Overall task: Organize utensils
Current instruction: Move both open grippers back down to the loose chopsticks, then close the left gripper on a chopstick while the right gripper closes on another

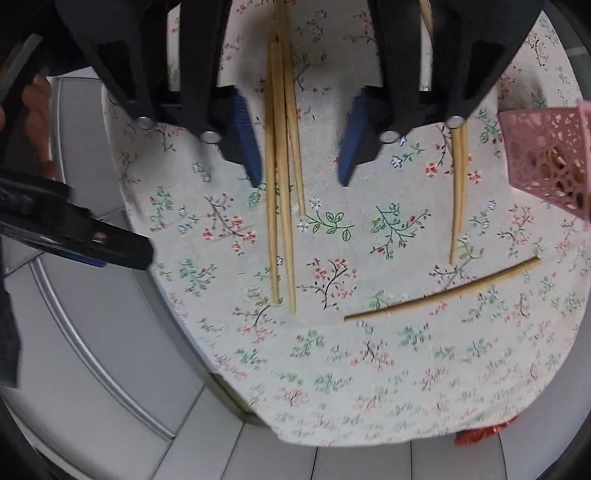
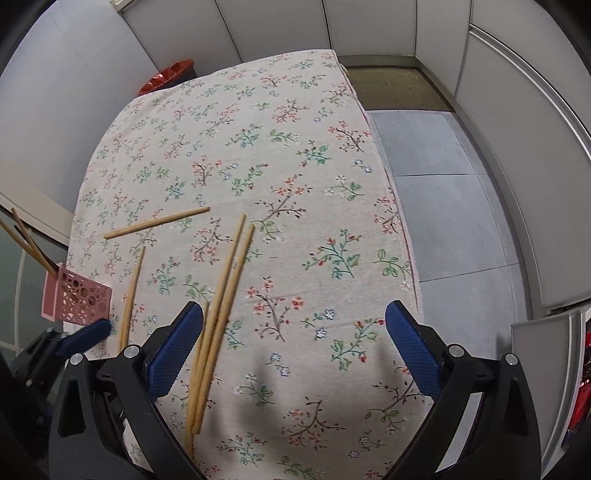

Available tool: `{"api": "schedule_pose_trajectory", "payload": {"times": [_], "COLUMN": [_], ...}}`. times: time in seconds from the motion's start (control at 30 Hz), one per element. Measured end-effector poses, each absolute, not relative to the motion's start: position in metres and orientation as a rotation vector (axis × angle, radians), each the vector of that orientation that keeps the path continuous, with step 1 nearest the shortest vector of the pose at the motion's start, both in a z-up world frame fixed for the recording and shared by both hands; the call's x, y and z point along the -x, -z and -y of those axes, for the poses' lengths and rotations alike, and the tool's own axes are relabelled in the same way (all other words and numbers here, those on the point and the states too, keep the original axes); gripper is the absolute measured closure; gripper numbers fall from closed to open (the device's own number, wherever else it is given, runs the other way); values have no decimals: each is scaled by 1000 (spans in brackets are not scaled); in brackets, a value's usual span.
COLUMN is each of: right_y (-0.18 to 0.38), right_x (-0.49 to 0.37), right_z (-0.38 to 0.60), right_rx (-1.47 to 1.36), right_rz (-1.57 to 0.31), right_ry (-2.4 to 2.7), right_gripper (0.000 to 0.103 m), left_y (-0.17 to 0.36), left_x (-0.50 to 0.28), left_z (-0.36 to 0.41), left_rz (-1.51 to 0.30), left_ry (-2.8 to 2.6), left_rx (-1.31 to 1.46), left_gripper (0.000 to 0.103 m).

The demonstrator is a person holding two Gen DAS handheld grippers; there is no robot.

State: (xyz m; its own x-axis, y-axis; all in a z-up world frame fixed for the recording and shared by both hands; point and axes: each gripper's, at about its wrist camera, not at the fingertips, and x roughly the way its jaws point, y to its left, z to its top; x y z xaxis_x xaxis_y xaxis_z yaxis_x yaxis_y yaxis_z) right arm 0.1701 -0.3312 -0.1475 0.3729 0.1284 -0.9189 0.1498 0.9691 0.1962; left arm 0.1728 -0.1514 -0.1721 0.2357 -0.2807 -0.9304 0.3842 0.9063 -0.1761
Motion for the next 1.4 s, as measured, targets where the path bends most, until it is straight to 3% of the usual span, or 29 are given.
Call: {"api": "schedule_pose_trajectory", "payload": {"times": [0.3,0.5,0.57,1.03,1.1,1.2,1.27,1.4], "right_y": [155,157,157,172,175,181,189,201], "right_x": [-170,-170,-170,-187,-193,-202,-210,-221], "right_z": [346,347,347,326,321,316,313,306], "right_rx": [-287,-287,-291,-291,-299,-324,-360,-419], "right_rz": [-1219,-1229,-1232,-1269,-1271,-1281,-1300,-1327], "right_ry": [40,41,41,40,39,45,42,29], "right_gripper": [8,8,8,9,13,29,47,68], "left_y": [204,211,214,146,134,120,113,104], "left_x": [-193,-197,-197,-173,-170,-162,-157,-152], "left_z": [168,173,176,129,122,107,99,85], "left_rz": [-1316,-1319,-1309,-1149,-1121,-1087,-1070,-1044], "left_ry": [424,416,396,380,384,397,402,409], "left_rx": [-125,-151,-181,-135,-132,-109,-100,-92], "left_gripper": [88,88,97,98,98,98,98,98]}}
